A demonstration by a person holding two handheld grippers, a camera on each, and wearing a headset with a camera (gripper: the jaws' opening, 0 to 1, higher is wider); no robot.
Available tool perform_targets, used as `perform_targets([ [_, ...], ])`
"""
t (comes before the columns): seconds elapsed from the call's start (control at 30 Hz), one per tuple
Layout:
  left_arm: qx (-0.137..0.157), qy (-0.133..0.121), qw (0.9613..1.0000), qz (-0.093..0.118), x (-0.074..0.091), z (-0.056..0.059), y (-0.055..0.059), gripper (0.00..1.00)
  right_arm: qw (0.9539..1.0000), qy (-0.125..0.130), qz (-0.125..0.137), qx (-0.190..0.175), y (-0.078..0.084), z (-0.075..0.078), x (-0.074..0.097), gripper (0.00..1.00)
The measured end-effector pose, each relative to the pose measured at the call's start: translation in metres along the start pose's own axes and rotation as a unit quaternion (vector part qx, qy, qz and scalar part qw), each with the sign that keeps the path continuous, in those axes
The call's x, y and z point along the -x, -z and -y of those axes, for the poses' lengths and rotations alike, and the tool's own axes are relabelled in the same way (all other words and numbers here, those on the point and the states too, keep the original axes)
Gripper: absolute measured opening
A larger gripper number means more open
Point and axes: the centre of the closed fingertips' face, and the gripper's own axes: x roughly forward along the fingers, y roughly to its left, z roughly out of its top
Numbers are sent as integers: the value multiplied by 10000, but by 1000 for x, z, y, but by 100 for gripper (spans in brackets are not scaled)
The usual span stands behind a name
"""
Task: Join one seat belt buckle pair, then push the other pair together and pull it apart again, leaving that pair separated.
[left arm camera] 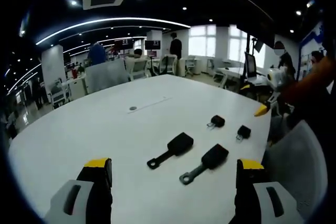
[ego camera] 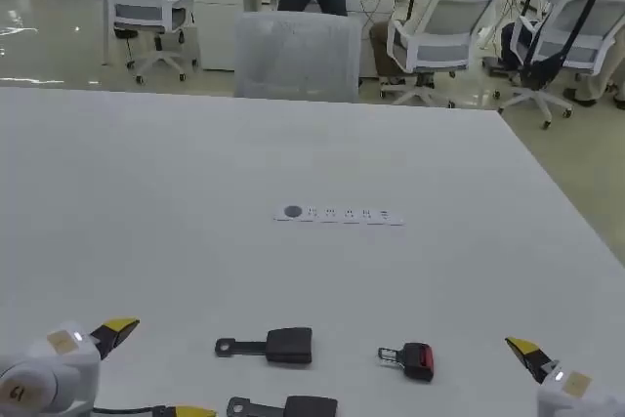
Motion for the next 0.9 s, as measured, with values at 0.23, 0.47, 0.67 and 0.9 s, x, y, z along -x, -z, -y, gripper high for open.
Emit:
perform_targets([
  [0.23,-12,8,10000,-17,0,0,0,100,10000,-31,-13,17,1,1,0,100],
  [0.47,-75,30,10000,-54,-3,3,-1,100,10000,-74,-22,27,2,0,0,100],
  [0.67,-109,70,9999,-87,-5,3,1,100,9999,-144,-60,46,4,-2,0,100],
  [0.9,-168,142,9996,-149,-9,4,6,100,9994,-311,-141,69,8,-6,1,99],
])
